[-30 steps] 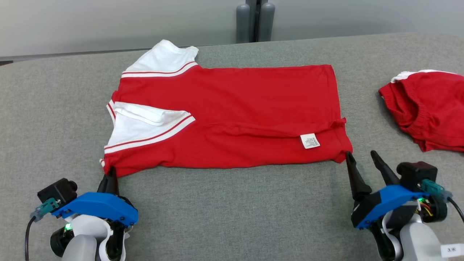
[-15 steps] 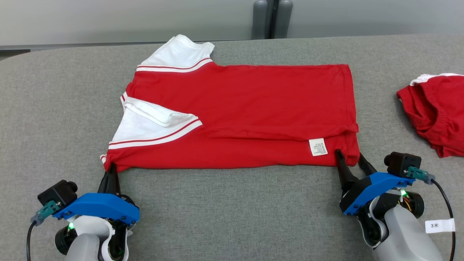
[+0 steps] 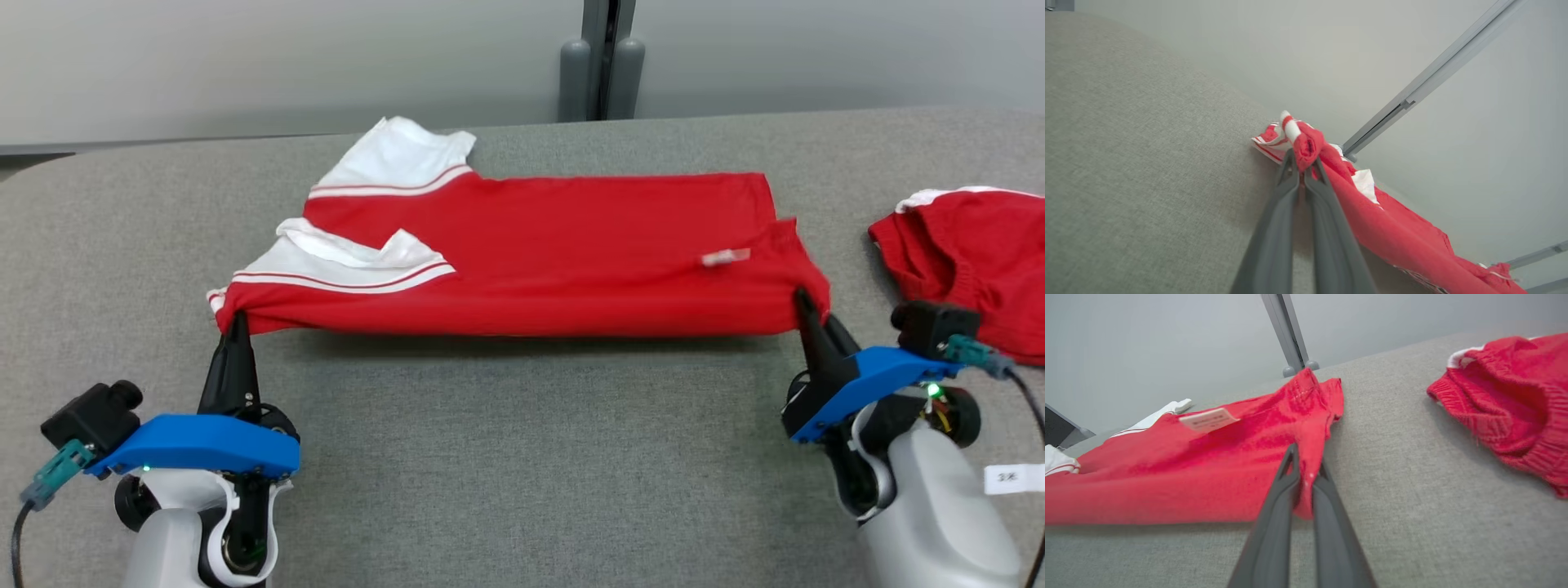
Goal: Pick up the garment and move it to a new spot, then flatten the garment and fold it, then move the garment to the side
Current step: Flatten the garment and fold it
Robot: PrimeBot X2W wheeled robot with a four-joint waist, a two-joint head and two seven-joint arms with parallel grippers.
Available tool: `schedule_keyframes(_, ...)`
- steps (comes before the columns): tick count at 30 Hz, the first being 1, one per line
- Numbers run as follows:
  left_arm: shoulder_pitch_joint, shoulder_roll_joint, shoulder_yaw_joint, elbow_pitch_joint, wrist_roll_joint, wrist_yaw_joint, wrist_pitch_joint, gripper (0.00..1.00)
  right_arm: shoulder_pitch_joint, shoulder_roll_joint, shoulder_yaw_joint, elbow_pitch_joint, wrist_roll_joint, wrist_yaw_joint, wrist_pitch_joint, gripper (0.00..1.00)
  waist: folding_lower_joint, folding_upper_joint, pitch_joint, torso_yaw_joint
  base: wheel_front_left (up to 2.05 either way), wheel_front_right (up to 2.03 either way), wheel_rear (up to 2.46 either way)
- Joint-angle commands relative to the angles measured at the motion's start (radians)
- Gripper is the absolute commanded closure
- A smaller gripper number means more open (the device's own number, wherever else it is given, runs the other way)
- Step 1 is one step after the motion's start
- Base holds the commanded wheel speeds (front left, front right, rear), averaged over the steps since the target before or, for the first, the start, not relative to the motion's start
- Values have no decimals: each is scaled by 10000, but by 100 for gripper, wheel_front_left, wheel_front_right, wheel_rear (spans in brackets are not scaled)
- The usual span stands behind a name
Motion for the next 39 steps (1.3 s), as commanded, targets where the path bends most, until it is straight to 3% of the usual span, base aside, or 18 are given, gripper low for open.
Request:
schedule_keyframes(1,356,5,-22,-623,-198,-69,172,100,332,-43,-232,-672,-190,1,431,100,0,0,-159,-47,0,0,0)
schedule_keyframes(6,1785,7,-162,-2694,-467,114,886,100,1750,-40,-723,-3334,-688,1,2084,100,0,0,-323,-16,0,0,0)
schedule_keyframes(11,3832,-89,-470,-3856,-614,533,1317,100,3871,-45,-906,-5531,-465,1,3397,100,0,0,-319,53,0,0,0)
schedule_keyframes(19,5191,-146,-852,-3297,-483,782,1110,100,5771,-40,-888,-6147,136,1,3719,100,0,0,-365,118,0,0,0)
schedule_keyframes(20,5239,73,-944,-3008,-173,784,1043,100,5914,-40,-833,-6078,225,1,3584,59,0,0,-397,69,0,0,0)
schedule_keyframes(21,5250,164,-1057,-2883,-42,732,1068,100,5953,-39,-785,-6092,156,1,3434,4,0,0,-414,45,0,0,0)
schedule_keyframes(22,5259,215,-1177,-2819,10,639,1167,71,6010,-40,-760,-6066,85,1,3348,0,0,0,-439,26,0,0,0)
schedule_keyframes(23,5238,289,-1240,-2816,42,554,1245,0,6072,-39,-712,-6028,44,1,3288,0,0,0,-463,11,0,0,0)
schedule_keyframes(27,5063,671,-1249,-3078,209,474,1408,0,6134,-39,-764,-6105,-73,1,3196,0,0,0,-520,-53,0,0,0)
schedule_keyframes(32,4372,1440,-1061,-4019,975,718,1442,0,5808,-39,-1211,-6471,-291,1,2927,0,0,0,-525,-156,0,0,0)
schedule_keyframes(35,3424,2032,-1111,-4548,1588,773,1715,0,5304,-31,-1186,-6602,-446,3,2713,0,0,0,-451,-209,0,0,0)
schedule_keyframes(39,1391,2832,-1451,-4880,2269,431,2436,0,4417,-33,-752,-6734,-764,1,2496,0,0,0,-141,-364,0,0,0)
